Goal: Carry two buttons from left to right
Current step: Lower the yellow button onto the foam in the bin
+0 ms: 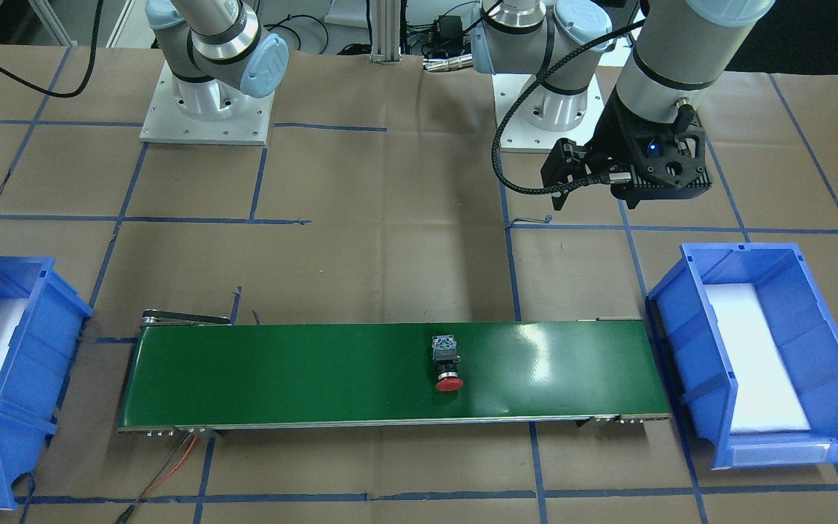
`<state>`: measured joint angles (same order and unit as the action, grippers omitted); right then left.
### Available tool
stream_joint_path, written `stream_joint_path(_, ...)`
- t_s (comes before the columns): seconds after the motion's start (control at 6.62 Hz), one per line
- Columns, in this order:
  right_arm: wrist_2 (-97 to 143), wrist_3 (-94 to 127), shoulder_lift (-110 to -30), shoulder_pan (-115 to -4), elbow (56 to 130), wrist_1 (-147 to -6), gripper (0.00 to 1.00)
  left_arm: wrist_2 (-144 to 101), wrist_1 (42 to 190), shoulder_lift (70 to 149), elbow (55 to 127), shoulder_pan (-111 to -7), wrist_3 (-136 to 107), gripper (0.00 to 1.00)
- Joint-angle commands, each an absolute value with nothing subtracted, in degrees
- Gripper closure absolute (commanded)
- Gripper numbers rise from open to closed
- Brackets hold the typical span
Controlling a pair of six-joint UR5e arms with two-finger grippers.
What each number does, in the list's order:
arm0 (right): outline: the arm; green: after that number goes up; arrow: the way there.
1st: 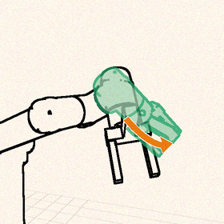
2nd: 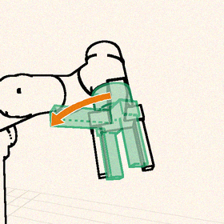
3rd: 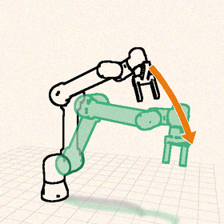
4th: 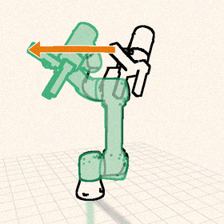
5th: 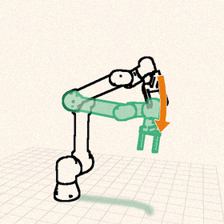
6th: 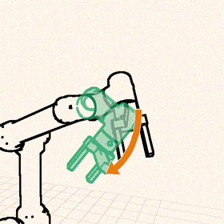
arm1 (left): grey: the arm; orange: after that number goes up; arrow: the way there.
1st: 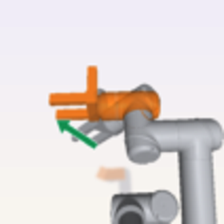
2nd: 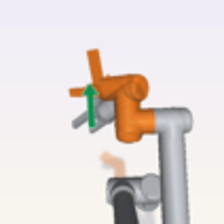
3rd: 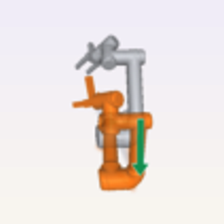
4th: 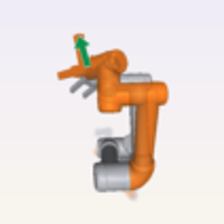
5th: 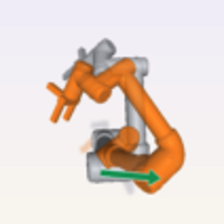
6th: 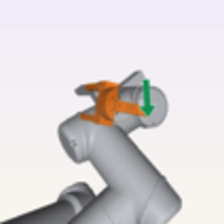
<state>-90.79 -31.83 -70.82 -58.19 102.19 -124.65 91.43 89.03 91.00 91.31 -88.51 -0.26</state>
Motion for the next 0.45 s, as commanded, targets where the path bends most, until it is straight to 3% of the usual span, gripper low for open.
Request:
stream_joint_path(0.0,-90.79,-31.91,-68.22,-58.27,102.13,-125.85,0.94,91.41,89.03,90.71,91.49,-88.51,-0.09,0.00)
stream_joint_path(0.15,-90.79,-31.90,-67.77,-58.27,102.30,-126.12,0.94,91.41,89.03,90.79,91.41,-88.59,-0.17,0.00)
stream_joint_path(0.3,-90.88,-31.90,-67.76,-58.27,102.30,-126.12,0.83,91.49,89.03,90.79,91.41,-88.51,-0.09,0.00)
